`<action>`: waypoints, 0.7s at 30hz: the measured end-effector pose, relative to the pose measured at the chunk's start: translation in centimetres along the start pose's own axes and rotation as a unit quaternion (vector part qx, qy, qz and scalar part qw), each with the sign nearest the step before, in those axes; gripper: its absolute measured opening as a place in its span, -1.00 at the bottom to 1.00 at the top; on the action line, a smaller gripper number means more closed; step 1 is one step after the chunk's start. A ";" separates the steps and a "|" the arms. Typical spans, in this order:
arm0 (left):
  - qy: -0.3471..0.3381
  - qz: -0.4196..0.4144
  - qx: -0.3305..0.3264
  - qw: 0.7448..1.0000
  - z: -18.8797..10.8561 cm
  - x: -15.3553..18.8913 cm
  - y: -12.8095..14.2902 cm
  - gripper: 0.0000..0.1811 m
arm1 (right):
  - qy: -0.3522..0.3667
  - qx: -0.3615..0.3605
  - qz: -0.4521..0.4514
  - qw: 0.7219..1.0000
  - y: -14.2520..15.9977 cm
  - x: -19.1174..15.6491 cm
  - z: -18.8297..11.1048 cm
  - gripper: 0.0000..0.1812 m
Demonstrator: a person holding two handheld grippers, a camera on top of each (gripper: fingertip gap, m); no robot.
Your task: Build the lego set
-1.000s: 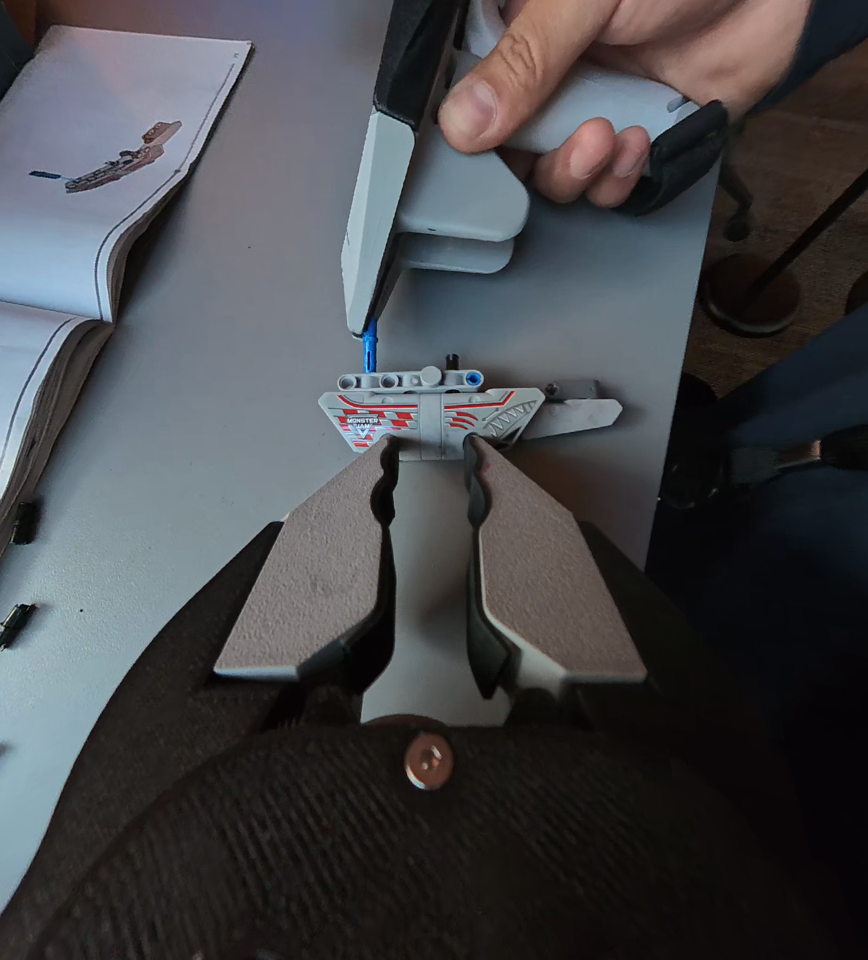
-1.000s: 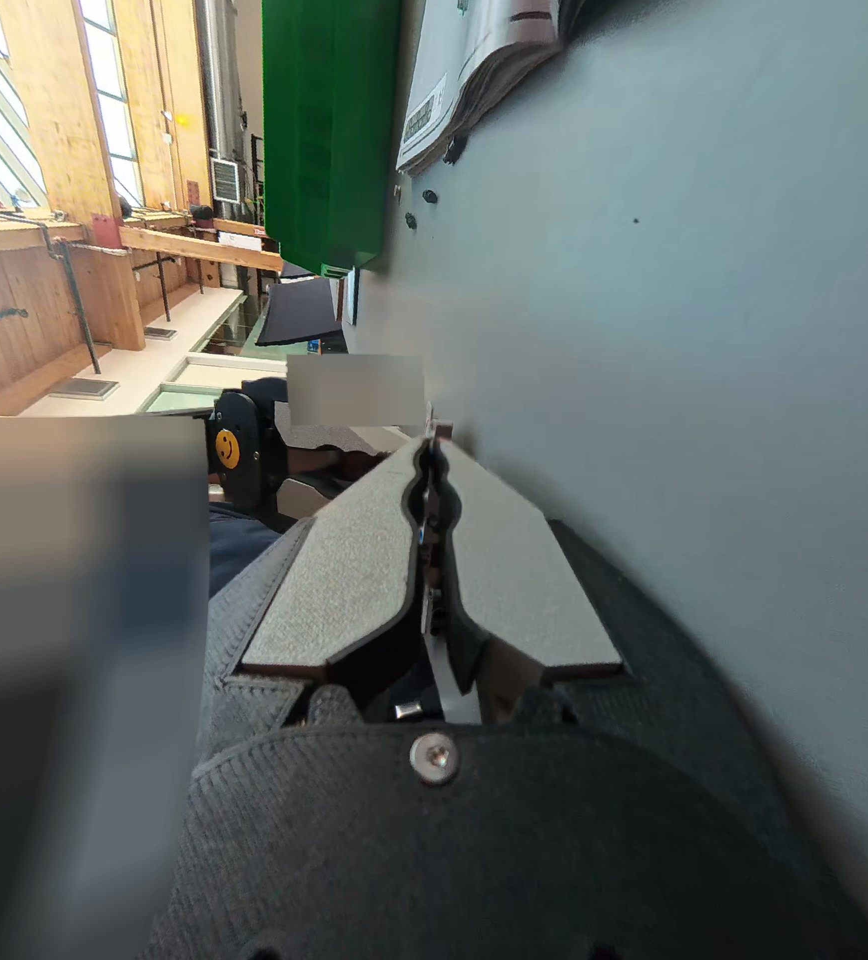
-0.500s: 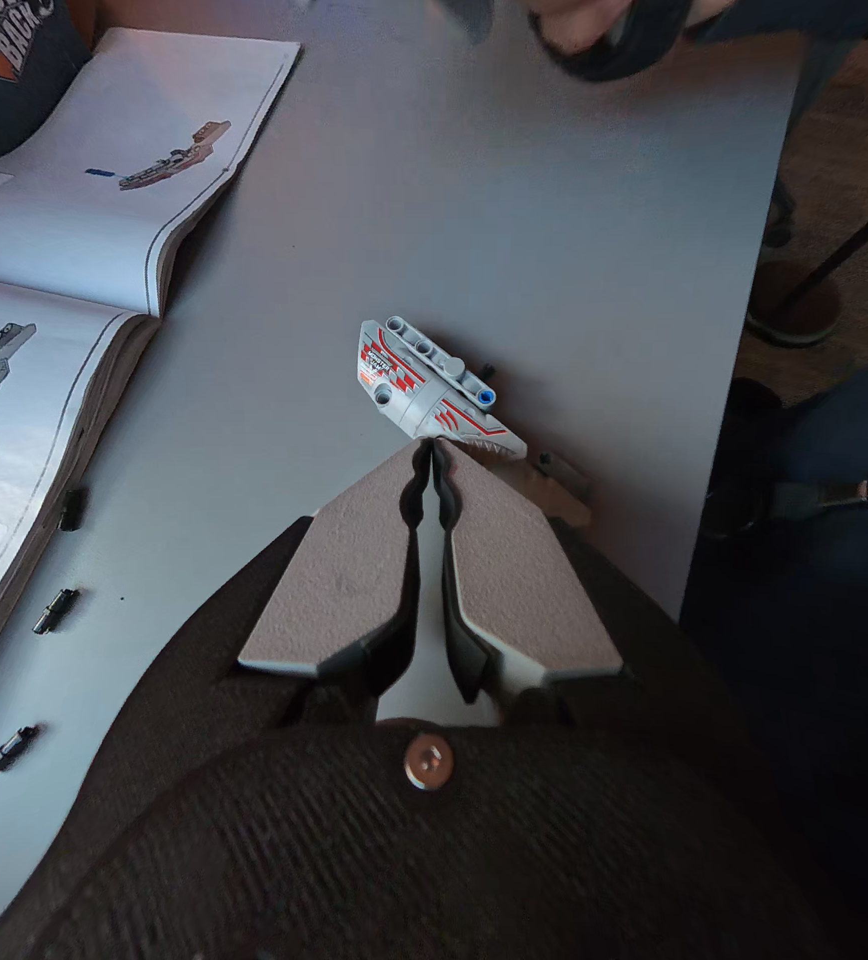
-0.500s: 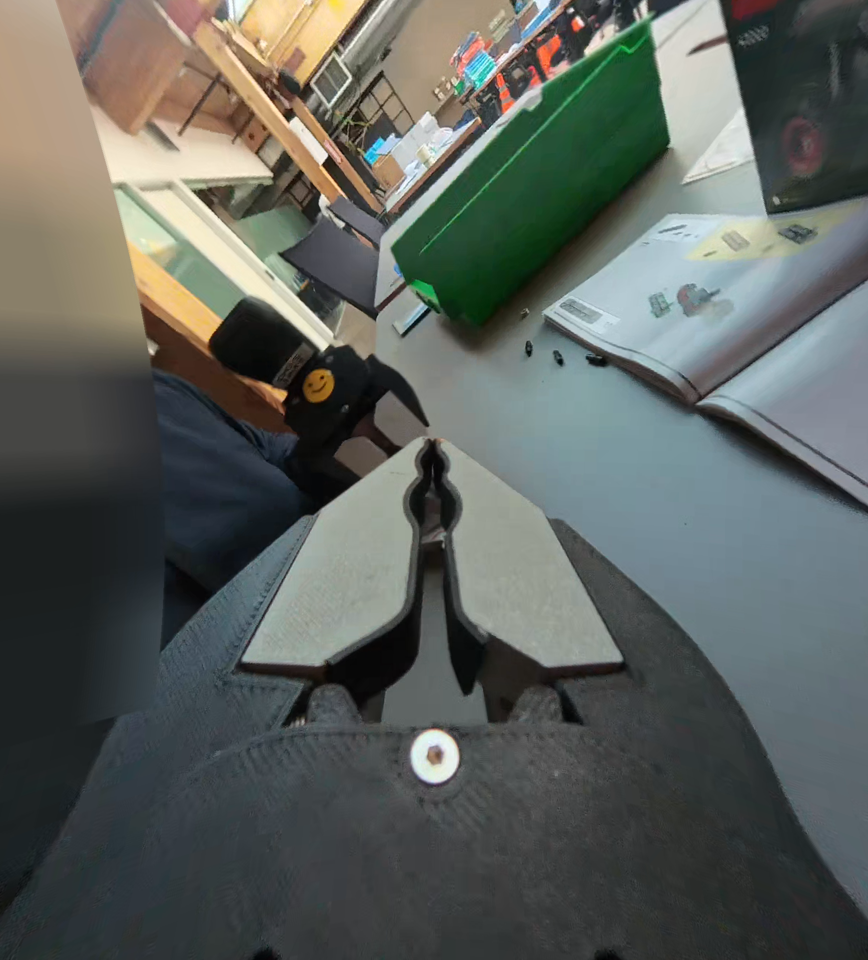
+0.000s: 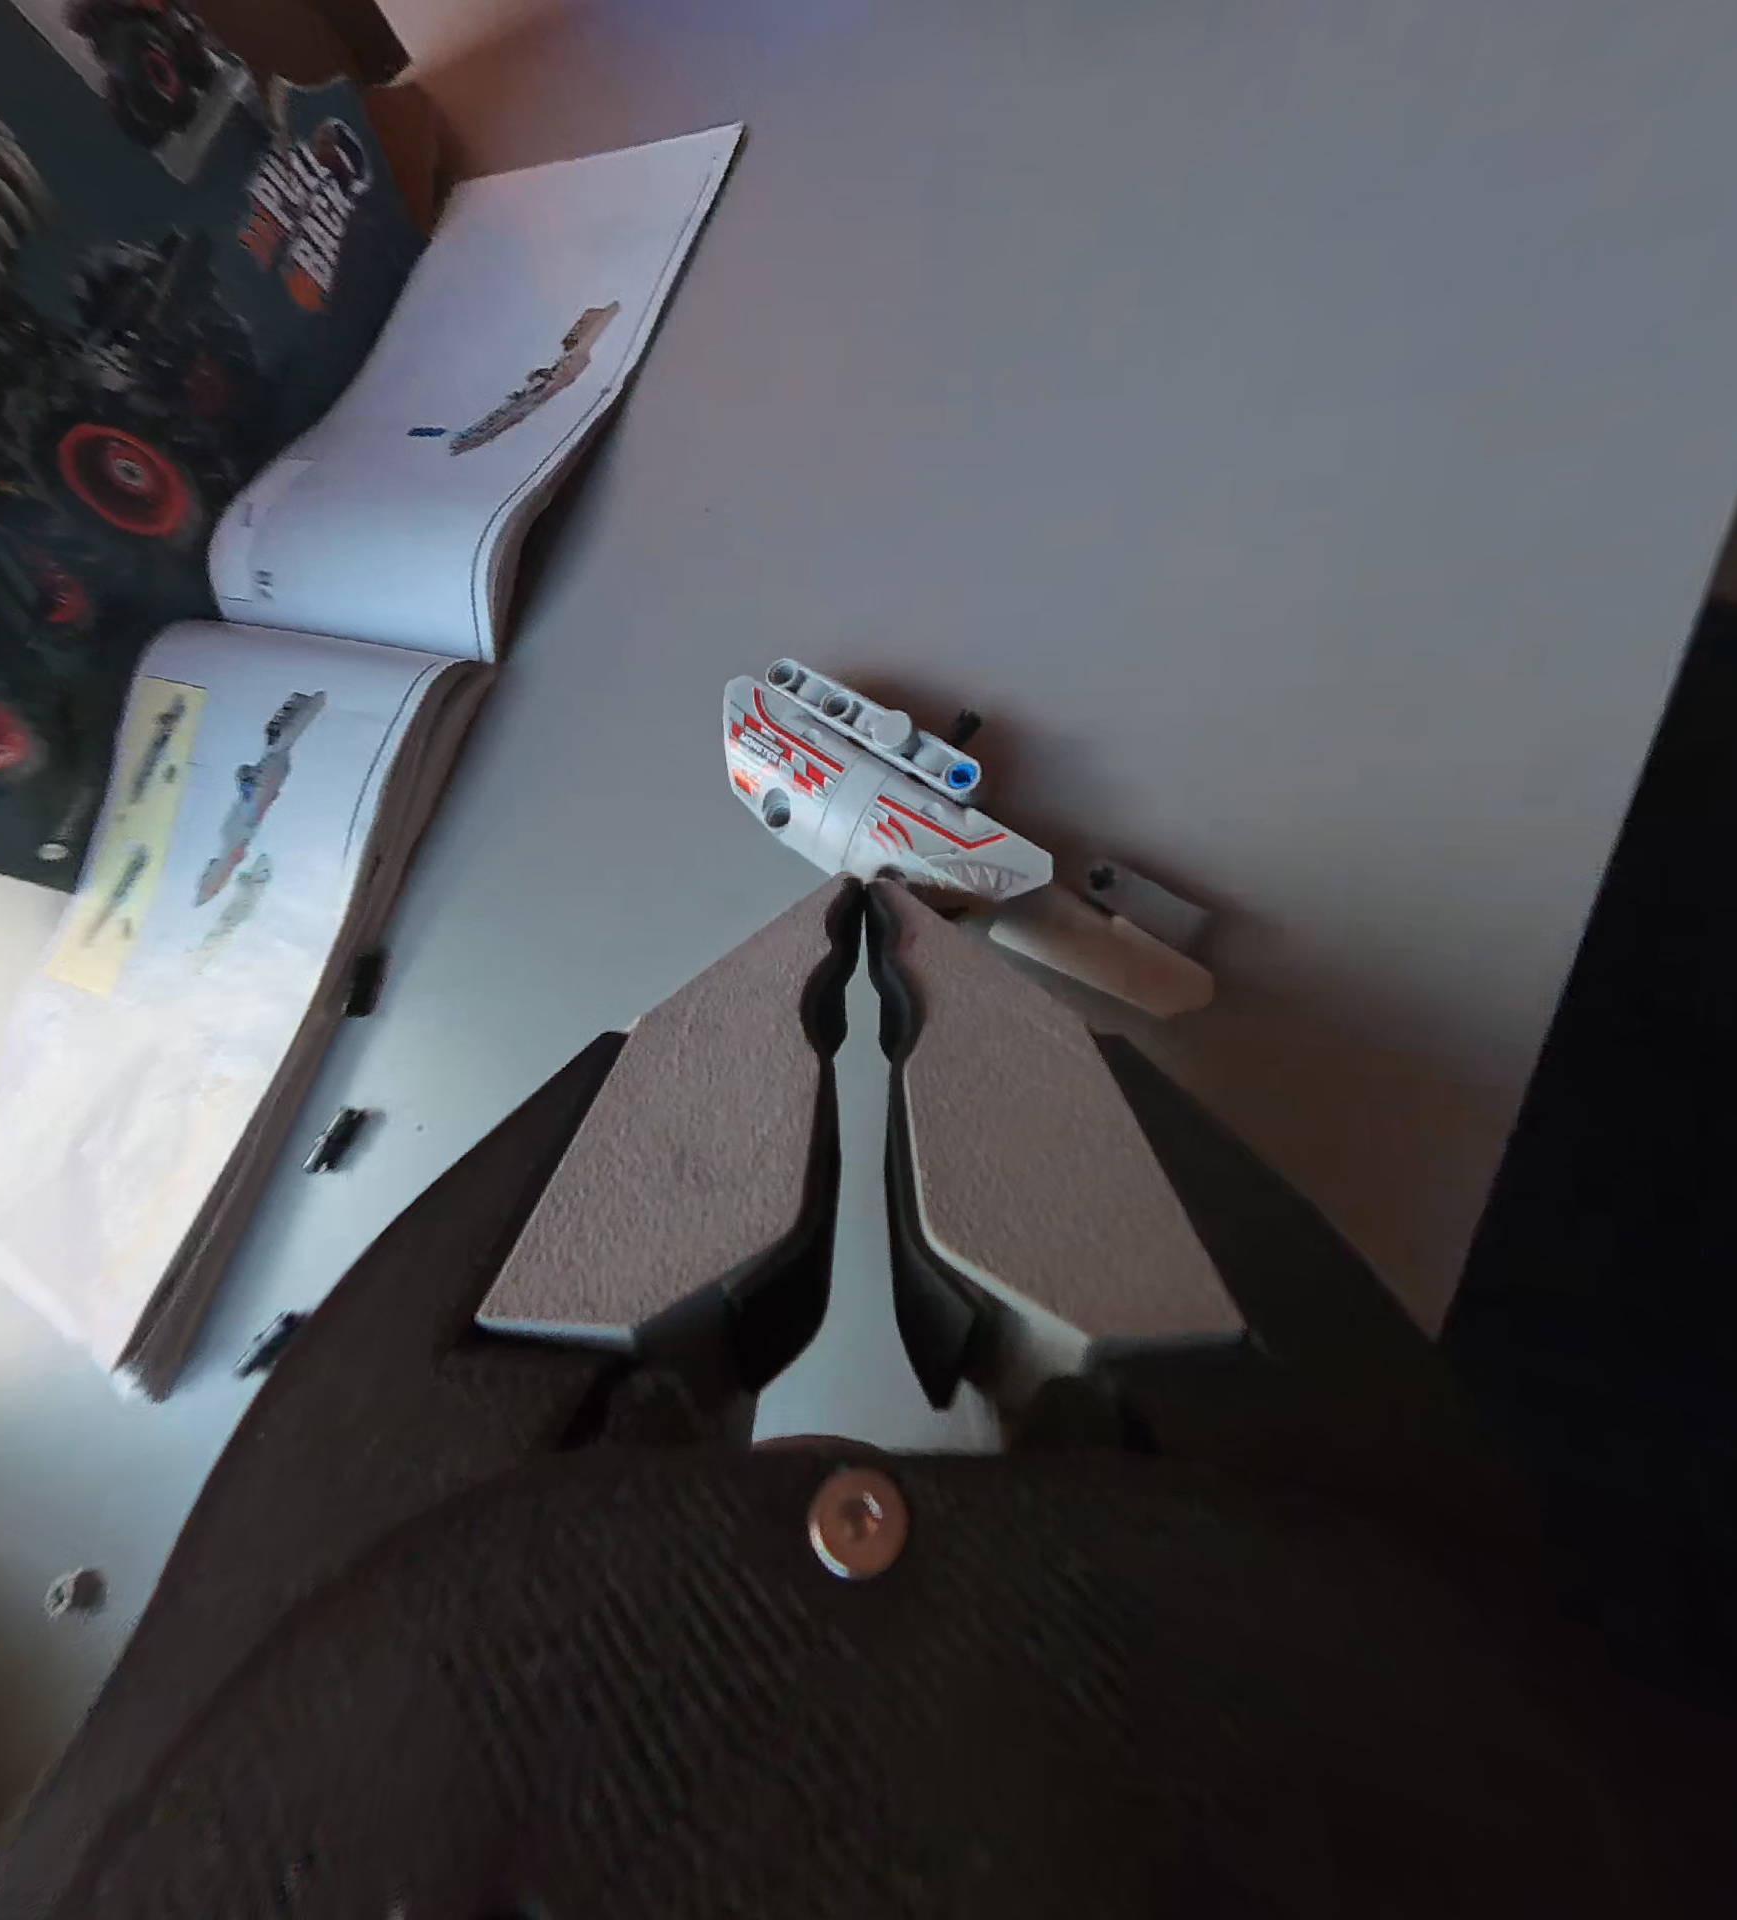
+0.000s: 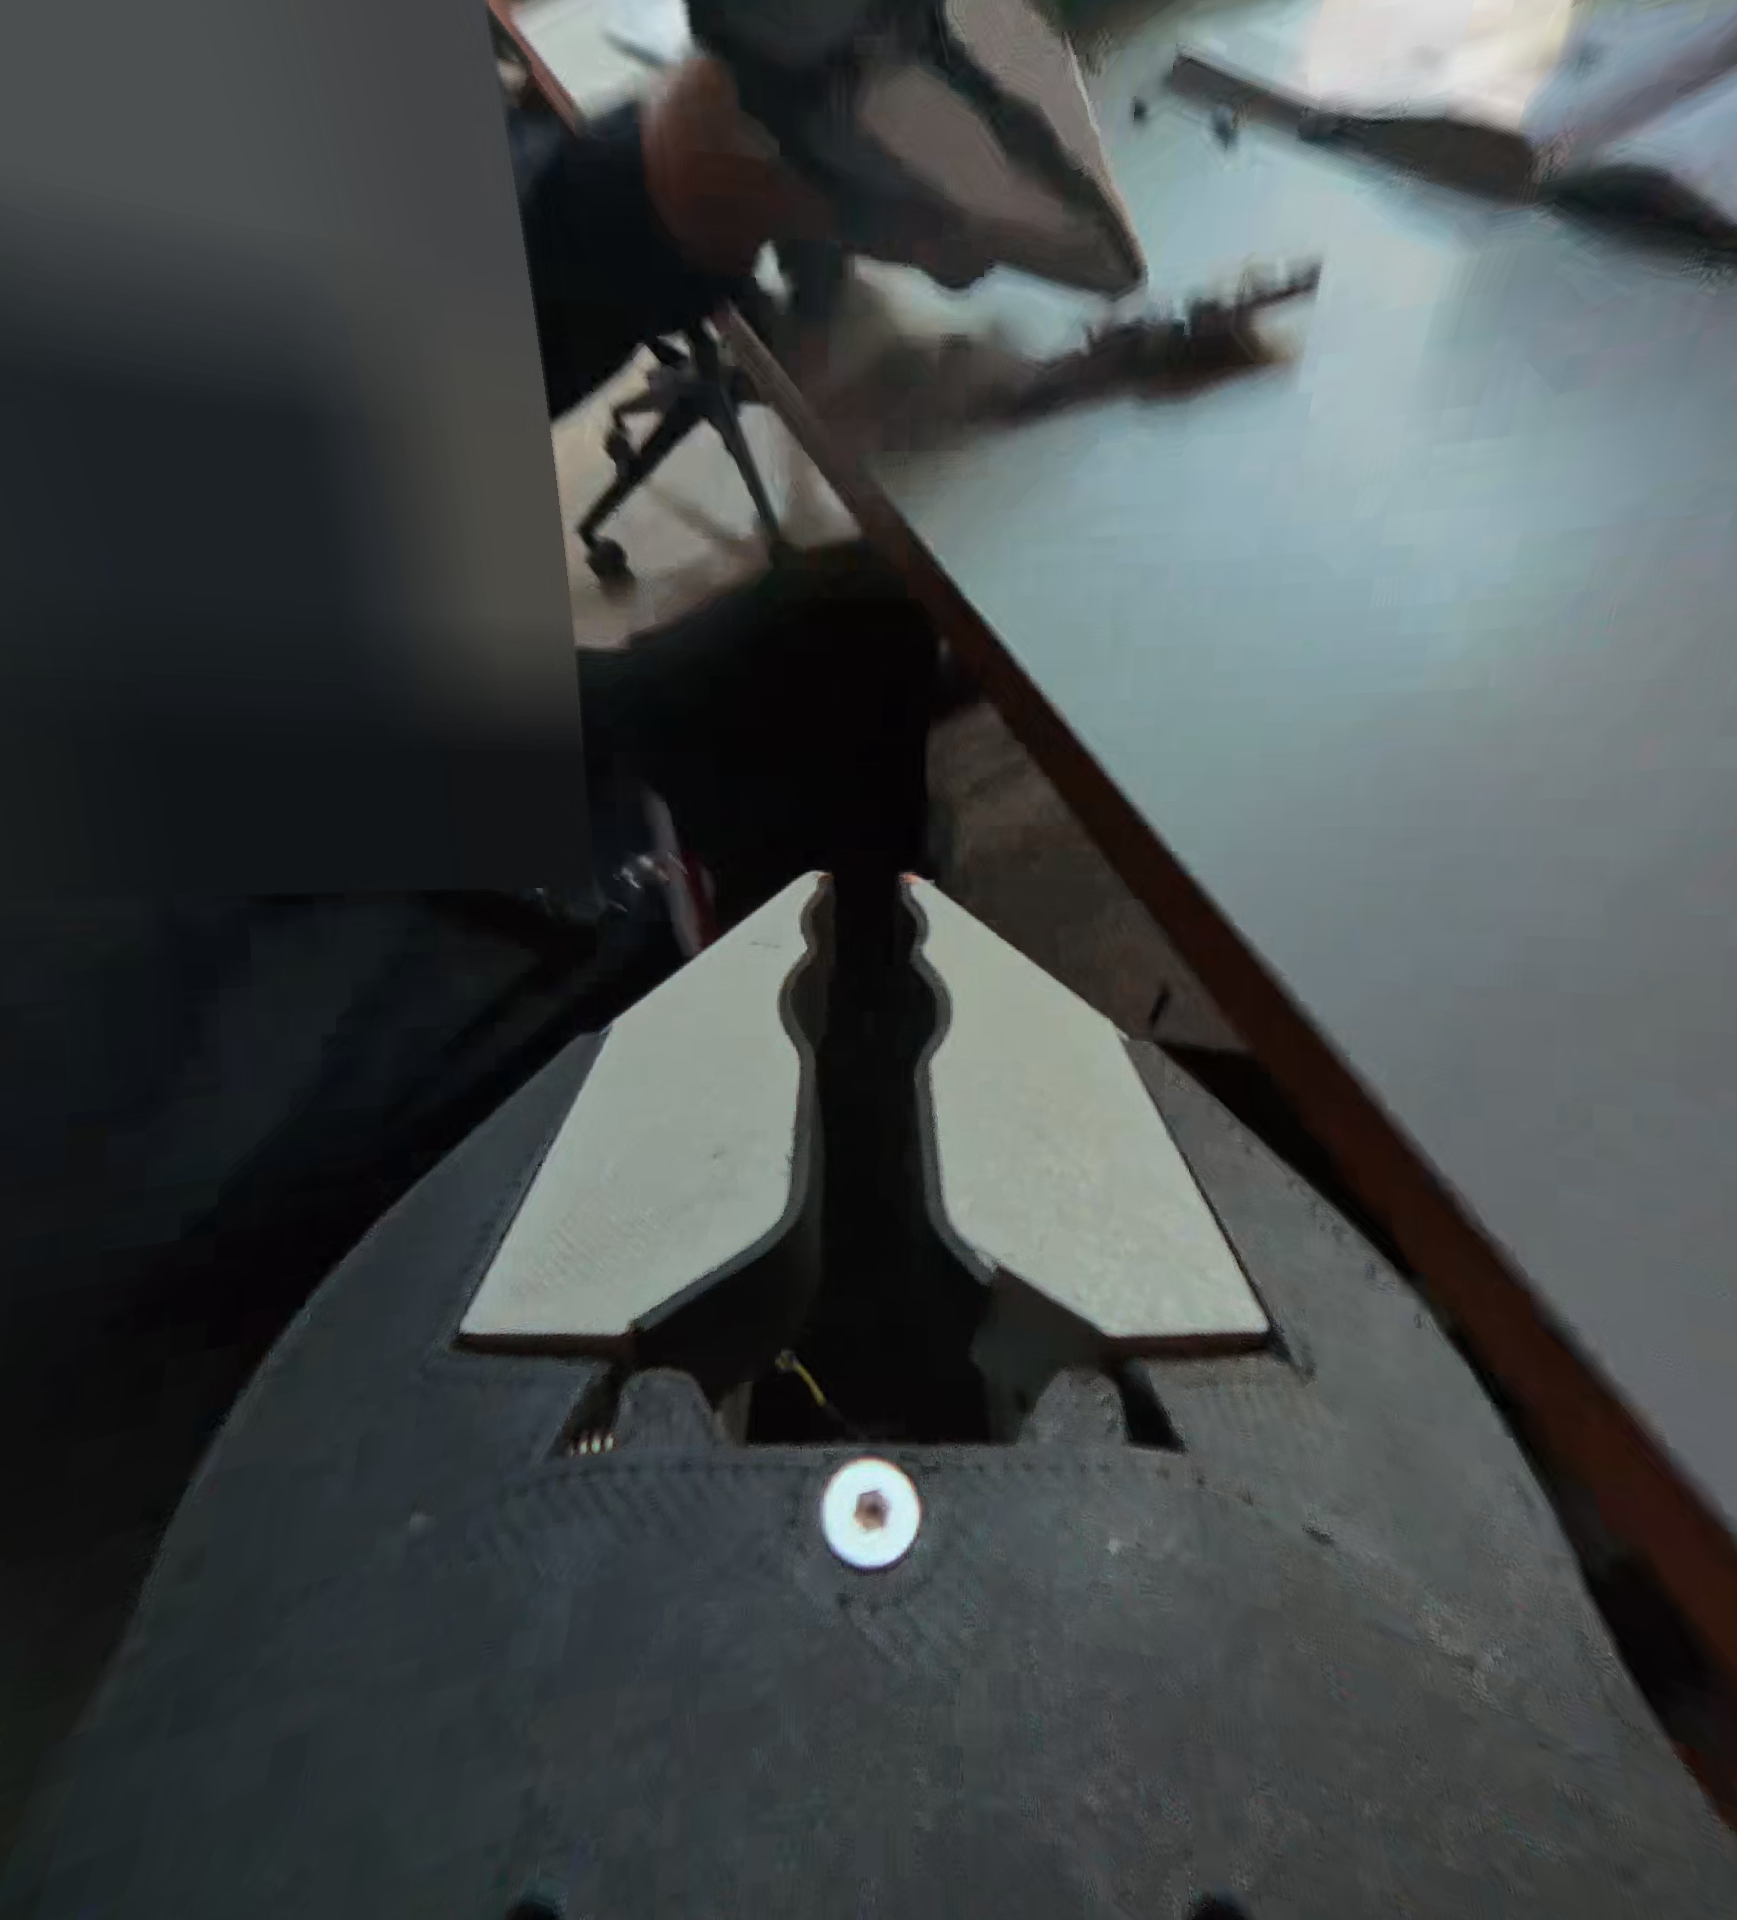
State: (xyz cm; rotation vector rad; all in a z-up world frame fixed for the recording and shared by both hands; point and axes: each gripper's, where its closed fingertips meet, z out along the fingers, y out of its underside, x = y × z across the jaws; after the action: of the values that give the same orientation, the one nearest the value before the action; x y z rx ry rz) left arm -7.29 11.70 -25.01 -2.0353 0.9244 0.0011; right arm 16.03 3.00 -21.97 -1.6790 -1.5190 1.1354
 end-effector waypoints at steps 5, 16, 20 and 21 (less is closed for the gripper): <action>-0.025 -0.012 -0.012 1.000 -1.8 0.3 1.4 -0.98 | 0.026 -0.079 0.048 0.995 9.7 0.4 1.9 -0.79; -0.003 -0.079 0.135 0.988 -14.6 12.4 3.4 -0.65 | 0.018 -0.154 -0.038 0.987 19.7 0.5 7.9 -0.73; 0.029 -0.146 0.082 0.985 -12.8 17.2 8.3 -0.62 | 0.071 -0.143 -0.083 0.984 20.0 1.0 8.8 -0.78; 0.036 -0.162 0.084 0.982 -12.2 18.3 9.2 -0.63 | 0.072 -0.143 -0.102 0.982 19.9 0.8 9.3 -0.78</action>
State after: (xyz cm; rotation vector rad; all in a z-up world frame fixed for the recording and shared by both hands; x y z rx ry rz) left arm -3.66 -11.33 -30.07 -2.0144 0.6039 -0.3195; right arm 17.15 -0.53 -43.64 -1.6983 -1.7789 0.6996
